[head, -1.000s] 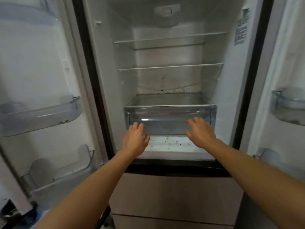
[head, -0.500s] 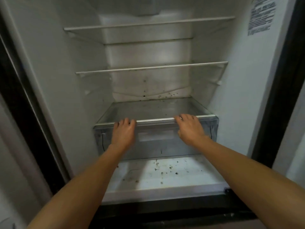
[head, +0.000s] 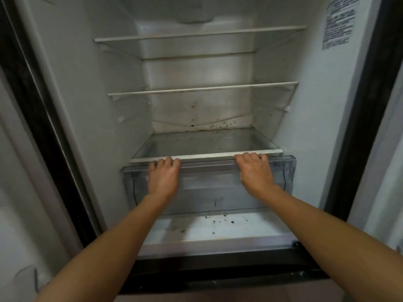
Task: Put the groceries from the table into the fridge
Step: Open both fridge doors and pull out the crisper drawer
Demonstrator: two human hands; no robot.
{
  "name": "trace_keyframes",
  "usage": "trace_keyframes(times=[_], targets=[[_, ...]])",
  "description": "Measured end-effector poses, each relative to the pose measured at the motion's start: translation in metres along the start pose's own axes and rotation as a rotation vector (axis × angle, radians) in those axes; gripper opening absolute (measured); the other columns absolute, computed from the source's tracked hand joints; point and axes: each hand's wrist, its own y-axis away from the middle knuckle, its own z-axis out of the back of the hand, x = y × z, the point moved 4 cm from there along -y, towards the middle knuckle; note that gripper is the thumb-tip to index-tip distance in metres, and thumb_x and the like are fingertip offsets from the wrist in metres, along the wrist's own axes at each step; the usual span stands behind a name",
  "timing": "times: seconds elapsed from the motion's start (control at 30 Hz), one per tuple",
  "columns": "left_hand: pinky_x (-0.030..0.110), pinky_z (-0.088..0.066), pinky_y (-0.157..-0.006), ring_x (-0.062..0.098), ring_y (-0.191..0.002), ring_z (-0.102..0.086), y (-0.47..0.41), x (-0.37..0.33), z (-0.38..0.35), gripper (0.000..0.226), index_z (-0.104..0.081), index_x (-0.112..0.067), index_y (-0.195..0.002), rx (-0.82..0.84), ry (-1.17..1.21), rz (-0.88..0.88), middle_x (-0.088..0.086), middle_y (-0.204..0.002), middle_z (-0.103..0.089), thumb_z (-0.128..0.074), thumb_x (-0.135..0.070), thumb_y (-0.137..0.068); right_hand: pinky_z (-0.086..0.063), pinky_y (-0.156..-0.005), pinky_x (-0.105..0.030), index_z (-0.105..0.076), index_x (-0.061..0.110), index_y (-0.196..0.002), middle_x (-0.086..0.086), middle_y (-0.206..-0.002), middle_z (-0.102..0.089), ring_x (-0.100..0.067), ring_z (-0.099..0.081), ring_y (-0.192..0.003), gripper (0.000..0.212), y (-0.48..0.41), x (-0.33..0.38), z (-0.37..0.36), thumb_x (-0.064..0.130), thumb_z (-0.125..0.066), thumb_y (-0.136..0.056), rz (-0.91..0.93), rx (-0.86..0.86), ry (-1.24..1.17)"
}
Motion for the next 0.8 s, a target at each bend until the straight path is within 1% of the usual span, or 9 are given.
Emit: trace_keyframes(times=[0.07, 0.17, 0.23, 0.37, 0.47, 0.57, 0.63, 0.73, 0.8], targets=[[0.046, -0.031, -0.097, 0.034, -0.108, -0.051, 0.013, -0.001, 0.013, 0.042, -0.055, -0.011, -0.115, -0.007, 0.009, 0.006, 0.014, -0.113, -0.059, -0.052, 0.004, -0.076, -0.042, -0.071, -0.039, -0.065, 0.01, -0.094, -0.008, -0.079, -0.062, -0.03, -0.057, -0.073, 0.038, 0.011, 0.002, 0.015, -0.005, -0.072, -0.06, -0.001, -0.035, 0.007], [0.044, -0.032, -0.089, 0.033, -0.103, -0.051, 0.038, -0.006, 0.034, 0.033, -0.056, -0.013, -0.107, -0.015, 0.007, 0.022, 0.013, -0.108, -0.061, -0.051, 0.002, -0.078, -0.041, -0.069, -0.039, -0.064, 0.011, -0.089, -0.009, -0.076, -0.06, -0.03, -0.055, -0.071, 0.034, 0.031, 0.006, 0.038, -0.002, -0.073, -0.059, 0.012, -0.035, 0.011], [0.043, -0.031, -0.088, 0.033, -0.103, -0.05, 0.055, -0.01, 0.047, 0.035, -0.055, -0.014, -0.108, -0.016, 0.005, 0.019, 0.012, -0.109, -0.06, -0.05, 0.002, -0.078, -0.041, -0.067, -0.039, -0.064, 0.011, -0.087, -0.009, -0.076, -0.06, -0.03, -0.056, -0.071, 0.033, 0.046, 0.007, 0.052, -0.001, -0.074, -0.058, 0.019, -0.013, 0.011], [0.04, -0.031, -0.088, 0.03, -0.106, -0.049, 0.087, -0.016, 0.07, 0.034, -0.052, -0.017, -0.112, -0.011, -0.017, 0.02, 0.009, -0.112, -0.058, -0.047, -0.001, -0.082, -0.04, -0.073, -0.04, -0.065, 0.013, -0.096, -0.008, -0.084, -0.063, -0.031, -0.057, -0.08, 0.03, 0.072, 0.011, 0.076, 0.002, -0.07, -0.068, 0.01, 0.022, 0.0], [0.04, -0.032, -0.088, 0.031, -0.106, -0.049, 0.104, -0.02, 0.084, 0.033, -0.052, -0.016, -0.112, -0.004, -0.021, 0.027, 0.01, -0.111, -0.058, -0.046, -0.001, -0.083, -0.038, -0.073, -0.039, -0.065, 0.014, -0.099, -0.008, -0.086, -0.063, -0.03, -0.056, -0.081, 0.031, 0.085, 0.013, 0.09, 0.002, -0.068, -0.071, 0.002, 0.029, -0.007], [0.039, -0.032, -0.09, 0.029, -0.107, -0.049, 0.119, -0.023, 0.093, 0.034, -0.051, -0.016, -0.113, 0.028, -0.014, 0.039, 0.008, -0.112, -0.057, -0.044, 0.0, -0.084, -0.037, -0.076, -0.039, -0.064, 0.015, -0.105, -0.008, -0.091, -0.064, -0.03, -0.056, -0.086, 0.032, 0.098, 0.013, 0.1, 0.003, -0.065, -0.075, -0.002, 0.058, -0.016], [0.038, -0.031, -0.093, 0.029, -0.109, -0.048, 0.129, -0.022, 0.095, 0.036, -0.05, -0.016, -0.117, 0.062, 0.006, 0.027, 0.007, -0.114, -0.056, -0.046, -0.001, -0.084, -0.036, -0.081, -0.04, -0.062, 0.014, -0.113, -0.008, -0.099, -0.064, -0.03, -0.055, -0.093, 0.034, 0.107, 0.014, 0.104, 0.005, -0.06, -0.08, -0.003, 0.085, -0.037], [0.039, -0.027, -0.106, 0.029, -0.116, -0.045, 0.139, -0.016, 0.096, 0.051, -0.044, -0.016, -0.131, 0.105, 0.047, -0.031, 0.008, -0.123, -0.051, -0.055, -0.007, -0.083, -0.032, -0.094, -0.039, -0.053, 0.014, -0.128, -0.009, -0.115, -0.059, -0.029, -0.05, -0.107, 0.04, 0.112, 0.017, 0.111, 0.015, -0.054, -0.088, 0.001, 0.158, -0.039], [0.041, -0.024, -0.112, 0.03, -0.123, -0.041, 0.149, -0.014, 0.1, 0.059, -0.037, -0.015, -0.139, 0.104, 0.076, -0.037, 0.009, -0.131, -0.047, -0.056, -0.008, -0.083, -0.029, -0.101, -0.039, -0.047, 0.014, -0.134, -0.01, -0.123, -0.055, -0.029, -0.047, -0.115, 0.046, 0.116, 0.02, 0.116, 0.023, -0.053, -0.089, -0.005, 0.198, -0.028]])
